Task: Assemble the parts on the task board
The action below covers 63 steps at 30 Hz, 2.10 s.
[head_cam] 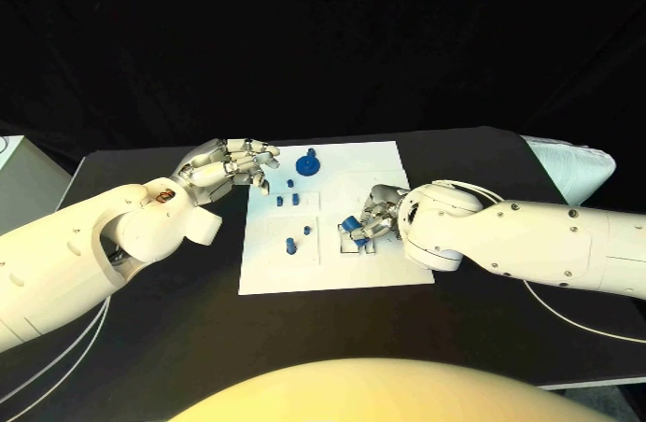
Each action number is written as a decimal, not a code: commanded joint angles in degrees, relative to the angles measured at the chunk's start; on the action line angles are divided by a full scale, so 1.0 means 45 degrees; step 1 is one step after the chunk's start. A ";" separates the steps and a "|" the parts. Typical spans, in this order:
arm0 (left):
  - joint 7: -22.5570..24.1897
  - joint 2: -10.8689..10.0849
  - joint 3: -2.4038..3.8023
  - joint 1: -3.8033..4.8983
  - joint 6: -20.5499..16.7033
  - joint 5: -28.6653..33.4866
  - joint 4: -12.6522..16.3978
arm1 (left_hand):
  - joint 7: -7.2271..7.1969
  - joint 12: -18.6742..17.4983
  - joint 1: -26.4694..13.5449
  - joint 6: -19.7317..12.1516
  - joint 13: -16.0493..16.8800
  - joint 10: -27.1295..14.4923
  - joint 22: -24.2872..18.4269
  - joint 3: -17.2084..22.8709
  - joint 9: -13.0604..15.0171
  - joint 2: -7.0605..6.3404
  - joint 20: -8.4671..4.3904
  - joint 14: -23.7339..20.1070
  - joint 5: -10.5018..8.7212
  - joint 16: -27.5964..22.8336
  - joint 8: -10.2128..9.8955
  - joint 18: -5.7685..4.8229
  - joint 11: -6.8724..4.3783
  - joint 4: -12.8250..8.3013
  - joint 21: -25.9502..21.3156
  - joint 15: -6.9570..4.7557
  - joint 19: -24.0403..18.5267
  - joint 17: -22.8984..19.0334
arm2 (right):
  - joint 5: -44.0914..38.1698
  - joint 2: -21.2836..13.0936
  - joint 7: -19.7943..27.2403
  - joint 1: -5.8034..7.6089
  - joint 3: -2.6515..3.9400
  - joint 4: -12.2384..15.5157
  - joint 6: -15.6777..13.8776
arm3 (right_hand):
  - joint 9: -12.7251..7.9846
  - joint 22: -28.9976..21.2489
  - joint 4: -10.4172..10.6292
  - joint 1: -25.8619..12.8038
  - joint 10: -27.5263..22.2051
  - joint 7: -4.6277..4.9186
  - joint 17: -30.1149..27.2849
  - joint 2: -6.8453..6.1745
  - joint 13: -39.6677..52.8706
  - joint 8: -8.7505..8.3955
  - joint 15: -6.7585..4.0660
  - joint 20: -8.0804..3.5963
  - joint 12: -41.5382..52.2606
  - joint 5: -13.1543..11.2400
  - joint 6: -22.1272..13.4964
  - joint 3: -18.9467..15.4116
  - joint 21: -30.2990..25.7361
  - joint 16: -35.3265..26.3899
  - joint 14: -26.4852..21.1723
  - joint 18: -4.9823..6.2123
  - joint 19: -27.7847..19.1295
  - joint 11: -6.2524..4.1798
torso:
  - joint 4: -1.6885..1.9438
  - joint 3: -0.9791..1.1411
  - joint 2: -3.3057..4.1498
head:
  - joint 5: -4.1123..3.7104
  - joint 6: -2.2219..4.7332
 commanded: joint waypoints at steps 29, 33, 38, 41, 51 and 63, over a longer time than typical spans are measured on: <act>-0.0022 -0.0017 0.0006 -0.0008 0.0226 0.0106 0.0001 | 0.0086 -0.0079 -0.0037 -0.0037 -0.0030 0.0047 -0.0035 -0.0045 -0.0033 0.0027 0.0018 -0.0090 0.0032 -0.0071 0.0033 0.0069 0.0064 0.0054 -0.0080 0.0044 0.0088 0.0022 | -0.0358 0.0053 -0.0124 -0.0117 -0.0007 0.0030 0.0211 | 0.0406 0.0689 0.0053 -0.1175 -0.0313 0.0038 0.2388 0.0380 0.0356 -0.0108 0.0037 0.0002 -0.0371 -0.1947 -0.0021 -0.1169 -0.0471 -0.0080 0.1066 -0.0074 0.0313 0.0007 | -0.0004 -0.0006 0.0002 | 0.0116 -0.0004; -0.0024 -0.0010 0.0006 -0.0008 0.0227 0.0108 -0.0009 | 0.0086 -0.0079 -0.0037 -0.0037 -0.0030 0.0047 -0.0035 -0.0045 -0.0033 0.0027 0.0018 -0.0090 0.0032 -0.0071 0.0033 0.0069 0.0064 0.0054 -0.0080 0.0044 0.0088 0.0022 | -0.0439 0.0052 -0.0112 -0.0117 -0.0007 0.0051 0.0039 | 0.0478 0.0712 0.0063 -0.1532 -0.0294 0.0032 0.2406 0.0501 0.0373 -0.0101 0.0035 -0.0001 -0.0355 -0.2161 -0.0003 -0.1397 -0.0445 -0.0075 0.1071 -0.0081 0.0329 0.0001 | -0.0003 -0.0004 -0.0001 | 0.0106 -0.0004; -0.0027 0.0000 0.0005 -0.0008 0.0230 0.0109 -0.0031 | 0.0086 -0.0079 -0.0037 -0.0037 -0.0030 0.0047 -0.0035 -0.0045 -0.0033 0.0027 0.0018 -0.0090 0.0032 -0.0071 0.0033 0.0069 0.0064 0.0054 -0.0080 0.0044 0.0088 0.0022 | -0.0561 0.0040 -0.0100 -0.0117 -0.0007 0.0091 -0.0158 | 0.0615 0.0803 0.0026 -0.1472 -0.0158 -0.0033 0.2483 0.1296 0.0493 -0.0069 -0.0012 -0.0033 -0.0219 -0.1285 0.0108 -0.1342 -0.0306 -0.0036 0.1094 -0.0106 0.0389 -0.0057 | -0.0006 -0.0003 -0.0006 | 0.0093 -0.0004; -0.0028 0.0002 0.0005 -0.0008 0.0229 0.0111 -0.0036 | 0.0086 -0.0079 -0.0037 -0.0037 -0.0030 0.0047 -0.0035 -0.0045 -0.0033 0.0027 0.0018 -0.0090 0.0032 -0.0071 0.0033 0.0069 0.0064 0.0054 -0.0080 0.0044 0.0088 0.0022 | -0.0602 0.0031 -0.0088 -0.0119 -0.0007 0.0123 -0.0203 | 0.0647 0.0836 0.0022 -0.1288 -0.0091 -0.0062 0.2504 0.1568 0.0554 -0.0078 -0.0033 -0.0050 -0.0151 -0.0827 0.0158 -0.1274 -0.0267 -0.0026 0.1101 -0.0114 0.0407 -0.0085 | -0.0005 -0.0002 -0.0001 | 0.0095 -0.0004; -0.0037 0.0001 0.0004 -0.0008 0.0235 0.0113 -0.0045 | 0.0087 -0.0082 -0.0044 -0.0045 -0.0043 0.0043 -0.0055 -0.0053 -0.0048 0.0041 0.0024 -0.0087 0.0035 -0.0079 0.0037 0.0070 0.0066 0.0076 -0.0106 0.0049 0.0101 0.0031 | -0.0789 -0.0037 -0.0019 -0.0128 -0.0006 0.0334 -0.0375 | 0.0767 0.0930 0.0039 -0.1554 0.0044 -0.0179 0.2555 0.1532 0.0665 0.0085 -0.0101 -0.0095 -0.0025 -0.0835 0.0524 -0.1608 -0.0117 0.0001 0.1115 -0.0139 0.0455 -0.0177 | 0.0001 0.0004 -0.0002 | 0.0084 -0.0004; -0.0044 -0.0023 0.0003 -0.0010 0.0235 0.0113 -0.0049 | 0.0086 -0.0082 -0.0037 -0.0046 -0.0045 0.0043 -0.0058 -0.0051 -0.0050 0.0042 0.0025 -0.0087 0.0037 -0.0081 0.0038 0.0071 0.0065 0.0073 -0.0110 0.0048 0.0103 0.0033 | -0.1233 -0.0263 -0.0053 -0.0130 -0.0005 0.0556 -0.0099 | 0.0851 0.1094 0.0023 -0.1092 0.0349 -0.0348 0.2639 0.1920 0.0990 0.0241 -0.0225 -0.0202 0.0331 0.0430 0.0760 -0.1420 0.0170 0.0049 0.1137 -0.0190 0.0527 -0.0329 | -0.0007 0.0002 -0.0003 | 0.0086 -0.0004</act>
